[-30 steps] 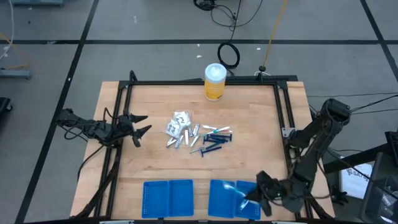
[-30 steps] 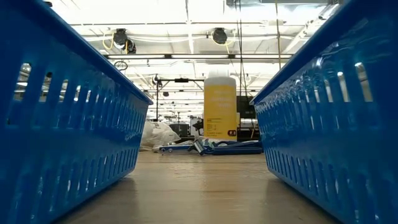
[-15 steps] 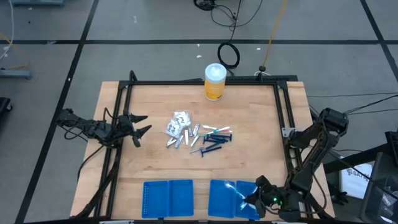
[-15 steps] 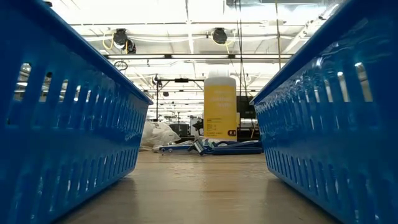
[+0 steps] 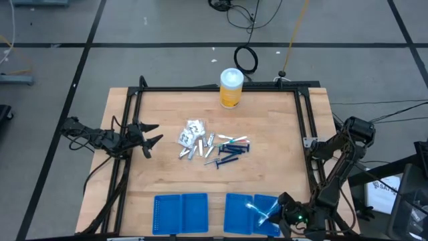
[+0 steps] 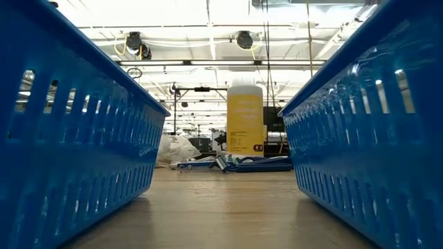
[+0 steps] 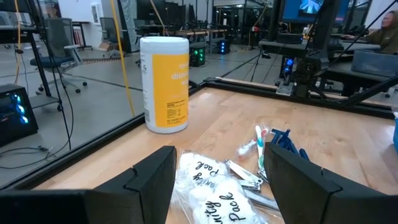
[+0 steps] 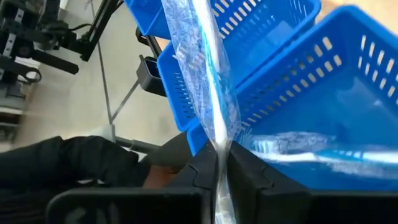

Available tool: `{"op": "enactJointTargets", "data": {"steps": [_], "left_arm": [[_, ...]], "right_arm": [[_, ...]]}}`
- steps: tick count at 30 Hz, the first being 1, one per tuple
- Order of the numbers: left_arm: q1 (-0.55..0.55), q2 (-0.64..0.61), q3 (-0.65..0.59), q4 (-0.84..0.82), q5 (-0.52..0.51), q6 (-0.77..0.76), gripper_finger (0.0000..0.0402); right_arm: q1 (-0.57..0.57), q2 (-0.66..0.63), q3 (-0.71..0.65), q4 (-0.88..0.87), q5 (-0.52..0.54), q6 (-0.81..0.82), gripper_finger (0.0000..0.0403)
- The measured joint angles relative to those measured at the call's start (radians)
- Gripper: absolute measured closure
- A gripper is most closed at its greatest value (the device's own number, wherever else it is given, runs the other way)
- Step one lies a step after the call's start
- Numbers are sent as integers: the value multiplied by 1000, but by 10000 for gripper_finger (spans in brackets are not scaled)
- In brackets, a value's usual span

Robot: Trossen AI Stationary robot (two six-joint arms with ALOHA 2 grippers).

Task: Pick & Place Travel size toiletries
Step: Put the blue toothbrush into the blue basket, then put the green toothbrush into the blue basket

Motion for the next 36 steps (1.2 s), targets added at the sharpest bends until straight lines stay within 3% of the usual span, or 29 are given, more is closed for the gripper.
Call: {"op": "enactJointTargets", "data": {"steps": [19, 29, 36], "left_arm": [[0, 0, 0, 0, 0, 0, 162], [0, 0, 0, 0, 0, 0, 162], [0, 0, 0, 0, 0, 0, 162]], "right_arm": [[-34, 0, 0, -19, -4, -164, 266], [-65, 0, 0, -24, 4, -368, 263], [-190, 0, 0, -16, -65, -684, 272]]}}
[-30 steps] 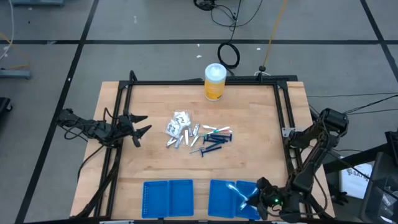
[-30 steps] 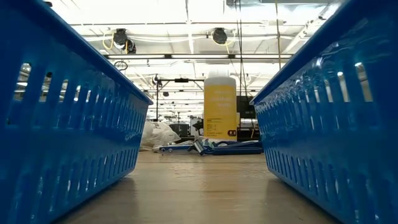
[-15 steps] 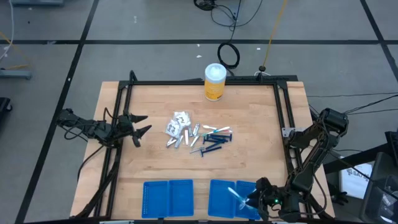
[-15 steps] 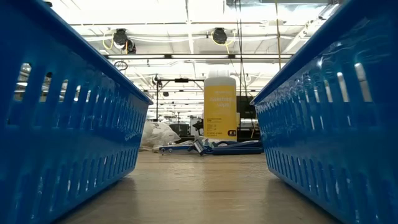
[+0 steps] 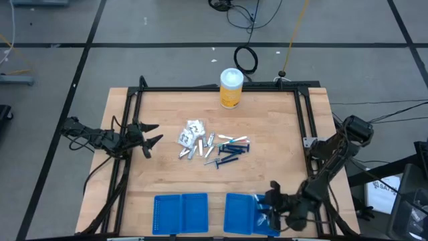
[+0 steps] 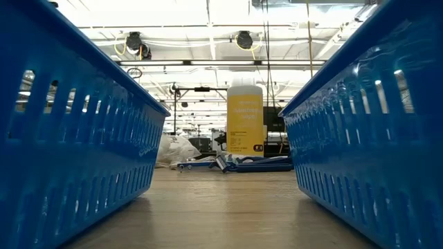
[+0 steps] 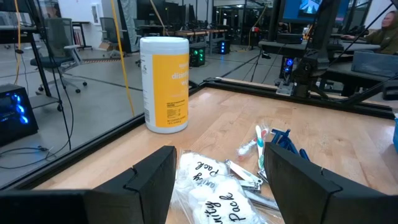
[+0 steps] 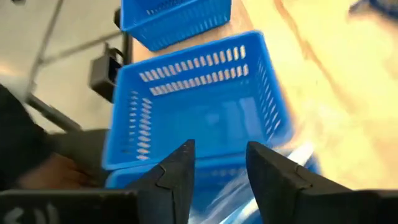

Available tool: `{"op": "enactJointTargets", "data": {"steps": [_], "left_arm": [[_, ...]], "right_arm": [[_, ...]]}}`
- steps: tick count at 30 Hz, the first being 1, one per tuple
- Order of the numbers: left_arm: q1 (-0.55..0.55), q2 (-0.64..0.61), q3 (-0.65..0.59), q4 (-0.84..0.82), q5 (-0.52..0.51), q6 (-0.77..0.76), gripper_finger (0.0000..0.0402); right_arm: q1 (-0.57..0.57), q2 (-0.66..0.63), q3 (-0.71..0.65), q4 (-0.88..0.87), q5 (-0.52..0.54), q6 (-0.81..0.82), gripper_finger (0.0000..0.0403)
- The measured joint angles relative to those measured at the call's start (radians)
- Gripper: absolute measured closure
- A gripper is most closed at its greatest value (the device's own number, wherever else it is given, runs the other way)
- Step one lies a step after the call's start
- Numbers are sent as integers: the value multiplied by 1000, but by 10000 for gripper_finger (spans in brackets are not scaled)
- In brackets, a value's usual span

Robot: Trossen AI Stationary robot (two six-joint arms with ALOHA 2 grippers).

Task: Pick & Place Travel size toiletries
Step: Put the green toothbrush into the blue basket

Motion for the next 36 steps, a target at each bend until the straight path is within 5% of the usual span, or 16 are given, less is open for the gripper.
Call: {"op": "enactJointTargets", "data": {"steps": [13, 19, 27, 36], "left_arm": [[0, 0, 0, 0, 0, 0, 162], [0, 0, 0, 0, 0, 0, 163], [0, 0, 0, 0, 0, 0, 162], [0, 0, 0, 0, 0, 0, 162]], "right_arm": [[-373, 0, 0, -1, -35, -583, 280], [-650, -31, 1, -7, -298, -758, 280], [-985, -33, 1, -112, -460, -1004, 280], [-1175, -25, 1, -179, -663, -1091, 280]]}}
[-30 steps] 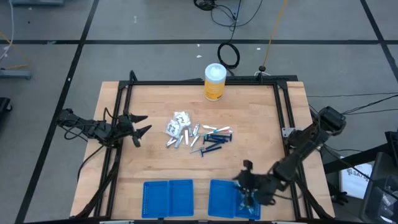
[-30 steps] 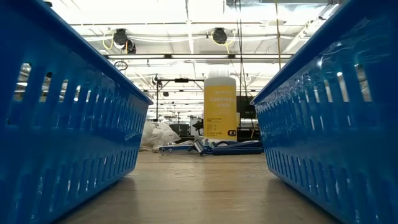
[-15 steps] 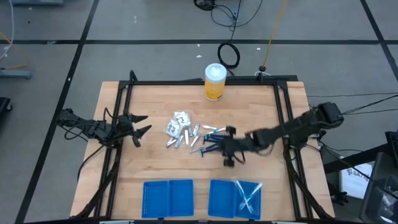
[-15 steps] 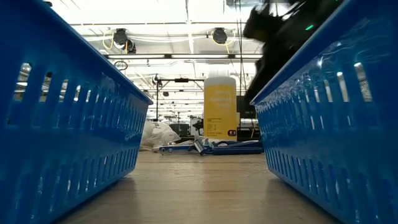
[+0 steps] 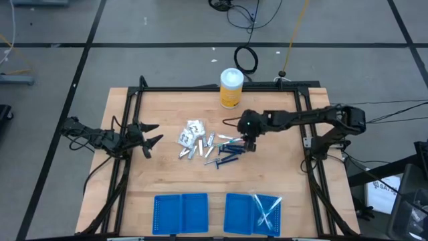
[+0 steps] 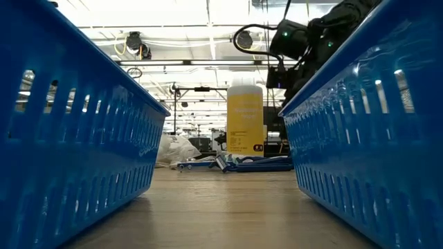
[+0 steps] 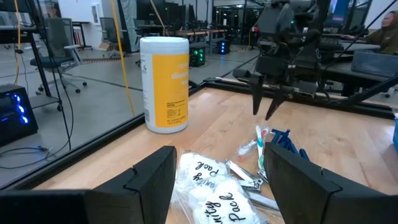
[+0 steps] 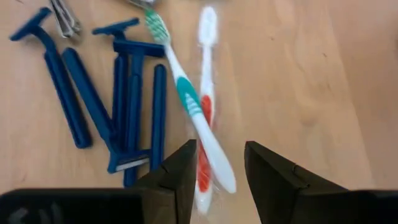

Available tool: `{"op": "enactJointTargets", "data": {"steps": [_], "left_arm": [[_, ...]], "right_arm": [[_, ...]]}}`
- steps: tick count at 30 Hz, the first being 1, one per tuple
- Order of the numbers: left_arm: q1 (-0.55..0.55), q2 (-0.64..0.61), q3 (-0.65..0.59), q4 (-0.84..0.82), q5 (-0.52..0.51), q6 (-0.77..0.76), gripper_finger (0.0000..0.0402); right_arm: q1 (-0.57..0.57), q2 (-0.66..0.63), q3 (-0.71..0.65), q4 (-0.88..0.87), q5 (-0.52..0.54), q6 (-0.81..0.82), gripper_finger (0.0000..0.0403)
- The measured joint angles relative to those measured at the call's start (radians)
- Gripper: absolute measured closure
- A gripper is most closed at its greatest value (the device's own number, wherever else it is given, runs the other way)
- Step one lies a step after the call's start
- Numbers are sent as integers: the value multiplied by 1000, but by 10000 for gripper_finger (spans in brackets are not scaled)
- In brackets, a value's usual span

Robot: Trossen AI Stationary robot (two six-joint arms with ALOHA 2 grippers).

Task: Pick & Place Travel size toiletries
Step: Put the green toothbrush into the blue basket

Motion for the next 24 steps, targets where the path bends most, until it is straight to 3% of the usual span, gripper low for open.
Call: {"op": "enactJointTargets", "data": {"steps": [15, 24], "left_arm": [[0, 0, 0, 0, 0, 0, 162], [0, 0, 0, 0, 0, 0, 162]], "right_arm": [[-5, 154, -2, 8, -31, -52, 282], [-4, 122, -2, 7, -29, -52, 352]]}}
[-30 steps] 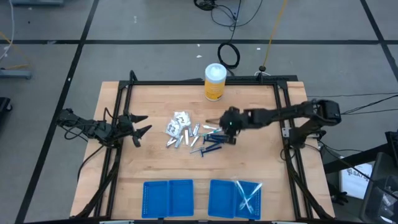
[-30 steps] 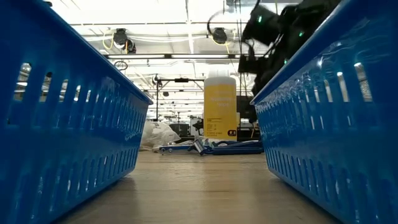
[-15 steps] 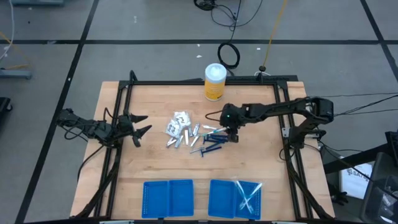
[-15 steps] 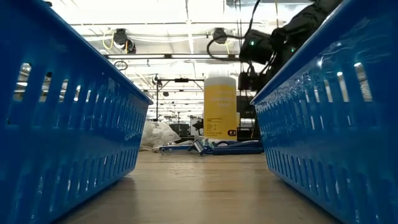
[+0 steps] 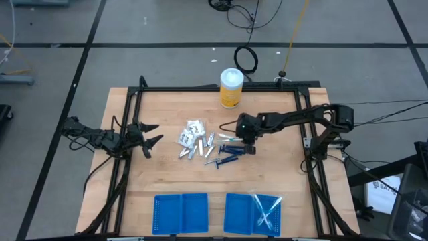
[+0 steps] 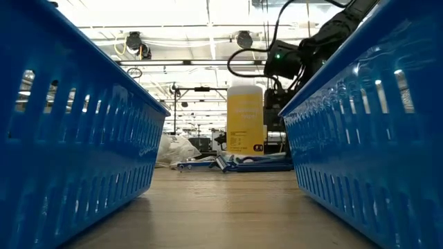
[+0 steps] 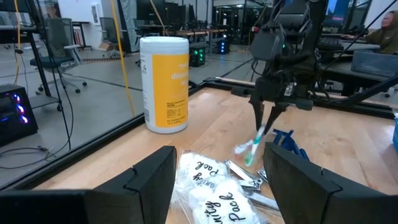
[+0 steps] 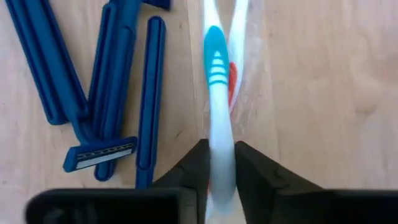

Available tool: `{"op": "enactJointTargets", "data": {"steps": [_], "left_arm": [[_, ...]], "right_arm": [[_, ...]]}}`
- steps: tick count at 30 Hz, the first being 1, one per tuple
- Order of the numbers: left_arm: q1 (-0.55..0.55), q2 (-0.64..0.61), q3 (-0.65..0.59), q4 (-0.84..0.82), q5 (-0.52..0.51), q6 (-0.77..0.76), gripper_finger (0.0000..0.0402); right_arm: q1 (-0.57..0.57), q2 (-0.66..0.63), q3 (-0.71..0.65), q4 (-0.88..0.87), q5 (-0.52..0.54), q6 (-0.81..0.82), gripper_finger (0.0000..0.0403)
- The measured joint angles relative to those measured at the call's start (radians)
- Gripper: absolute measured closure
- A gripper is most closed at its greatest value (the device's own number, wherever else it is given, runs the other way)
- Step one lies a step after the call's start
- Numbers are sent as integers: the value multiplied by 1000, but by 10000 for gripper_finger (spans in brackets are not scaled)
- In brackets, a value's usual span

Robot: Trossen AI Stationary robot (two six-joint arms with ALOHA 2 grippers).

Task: Pick & Place Travel size toiletries
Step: Put the green toothbrush into the blue basket

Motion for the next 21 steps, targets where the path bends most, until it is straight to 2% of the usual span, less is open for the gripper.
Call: {"op": "enactJointTargets", "data": {"steps": [2, 8, 21], "left_arm": [[0, 0, 0, 0, 0, 0, 163], [0, 0, 0, 0, 0, 0, 162], [0, 0, 0, 0, 0, 0, 162]], "right_arm": [[0, -8, 0, 0, -2, -8, 364], [1, -10, 0, 3, -2, 4, 364], [0, -36, 1, 3, -5, 278, 363]]}}
